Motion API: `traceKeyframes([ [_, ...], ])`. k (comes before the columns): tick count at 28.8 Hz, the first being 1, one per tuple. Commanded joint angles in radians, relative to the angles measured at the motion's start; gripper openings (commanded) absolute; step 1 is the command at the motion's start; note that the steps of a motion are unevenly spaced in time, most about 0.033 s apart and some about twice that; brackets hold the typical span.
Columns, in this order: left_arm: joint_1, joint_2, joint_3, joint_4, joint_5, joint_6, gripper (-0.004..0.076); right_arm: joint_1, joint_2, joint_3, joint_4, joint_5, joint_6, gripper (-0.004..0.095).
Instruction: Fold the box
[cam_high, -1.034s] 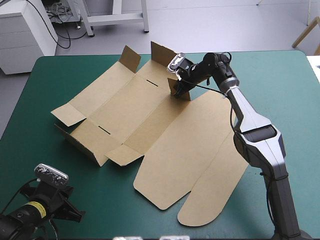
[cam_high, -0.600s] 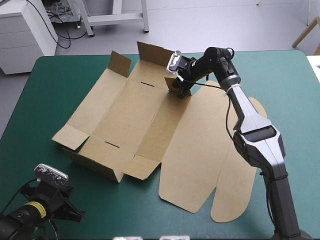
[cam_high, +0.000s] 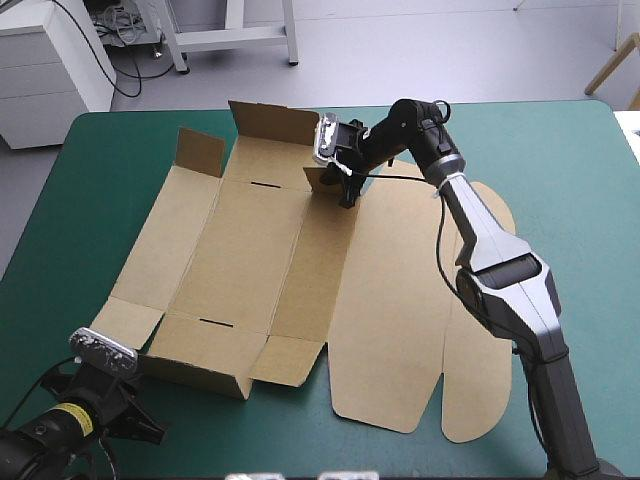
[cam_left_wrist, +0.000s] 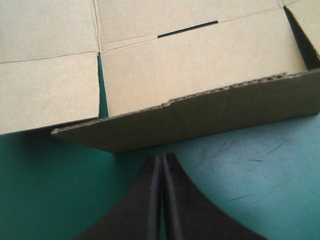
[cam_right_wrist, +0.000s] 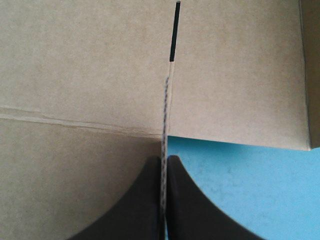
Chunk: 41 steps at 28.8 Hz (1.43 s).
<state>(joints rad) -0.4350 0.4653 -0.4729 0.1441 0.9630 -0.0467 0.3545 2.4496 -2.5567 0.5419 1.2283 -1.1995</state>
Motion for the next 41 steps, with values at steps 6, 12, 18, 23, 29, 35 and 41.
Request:
traceKeyframes([
  [6,-0.003,0.008,-0.027,0.005,-0.050,-0.008,-0.0010,-0.006,-0.073,-0.036,-0.012,-0.025,0.019,-0.0020],
  [12,-0.003,0.008,-0.027,0.007,-0.050,-0.008,-0.0010,-0.006,-0.073,-0.036,-0.006,-0.023,0.075,-0.0020],
  [18,-0.003,0.008,-0.027,0.007,-0.050,-0.008,-0.0010,0.001,-0.088,-0.034,-0.010,-0.023,0.079,-0.0020],
  [23,-0.003,0.008,-0.027,0.007,-0.055,-0.008,-0.0010,0.026,-0.126,0.004,-0.010,-0.023,0.098,-0.0020],
  [29,-0.003,0.008,-0.027,0.007,-0.056,-0.008,-0.0010,0.065,-0.159,0.099,-0.017,-0.023,0.009,-0.0020],
  [35,-0.003,0.008,-0.027,0.005,-0.054,-0.008,-0.0010,0.096,-0.159,0.114,-0.022,-0.023,-0.037,-0.0020],
  [41,-0.003,0.008,-0.027,0.003,-0.054,-0.008,-0.0010,0.116,-0.159,0.114,-0.055,-0.024,-0.084,-0.0020],
])
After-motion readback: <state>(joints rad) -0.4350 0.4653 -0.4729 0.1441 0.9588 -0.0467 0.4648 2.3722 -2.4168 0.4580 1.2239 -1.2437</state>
